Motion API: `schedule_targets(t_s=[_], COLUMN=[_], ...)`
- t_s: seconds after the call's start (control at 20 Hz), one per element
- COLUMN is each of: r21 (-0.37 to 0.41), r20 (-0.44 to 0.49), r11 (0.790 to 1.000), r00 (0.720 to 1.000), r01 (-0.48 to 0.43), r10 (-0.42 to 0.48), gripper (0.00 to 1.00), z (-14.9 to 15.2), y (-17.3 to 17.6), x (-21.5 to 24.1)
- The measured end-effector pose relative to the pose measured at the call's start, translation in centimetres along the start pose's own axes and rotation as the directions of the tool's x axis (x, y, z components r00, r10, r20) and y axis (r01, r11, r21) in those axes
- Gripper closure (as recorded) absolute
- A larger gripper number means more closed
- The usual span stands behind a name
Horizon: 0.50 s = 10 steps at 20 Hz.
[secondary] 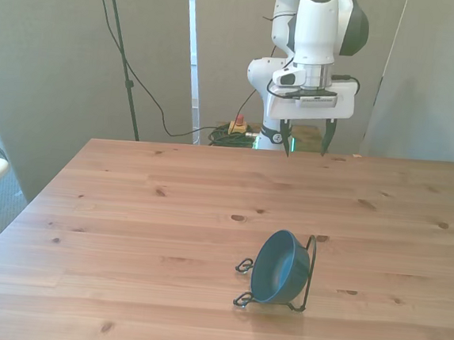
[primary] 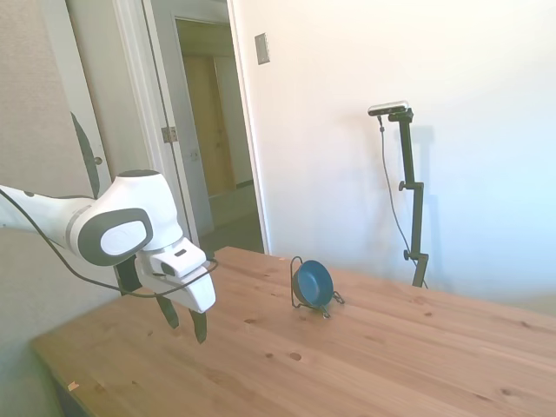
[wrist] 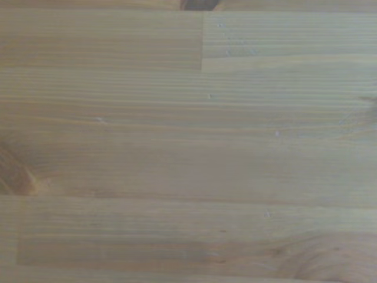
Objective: Unload the bowl
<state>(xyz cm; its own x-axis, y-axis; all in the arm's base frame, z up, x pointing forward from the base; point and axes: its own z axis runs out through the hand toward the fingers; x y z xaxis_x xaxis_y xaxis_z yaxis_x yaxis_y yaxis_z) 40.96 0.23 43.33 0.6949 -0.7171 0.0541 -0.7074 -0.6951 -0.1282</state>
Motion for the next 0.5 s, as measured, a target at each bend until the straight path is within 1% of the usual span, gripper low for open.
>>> schedule_targets(t_s=[0.25, 0.5], r21=[-0.007, 0.039], r20=[-0.014, -0.041], r11=[1.0, 0.999], r00=[1.0, 0.999], r01=[0.004, -0.019], r10=[-0.005, 0.02], gripper=[0.0, 0.0], z=[0.0, -1.9], y=[0.0, -0.1], x=[0.1, 2.7])
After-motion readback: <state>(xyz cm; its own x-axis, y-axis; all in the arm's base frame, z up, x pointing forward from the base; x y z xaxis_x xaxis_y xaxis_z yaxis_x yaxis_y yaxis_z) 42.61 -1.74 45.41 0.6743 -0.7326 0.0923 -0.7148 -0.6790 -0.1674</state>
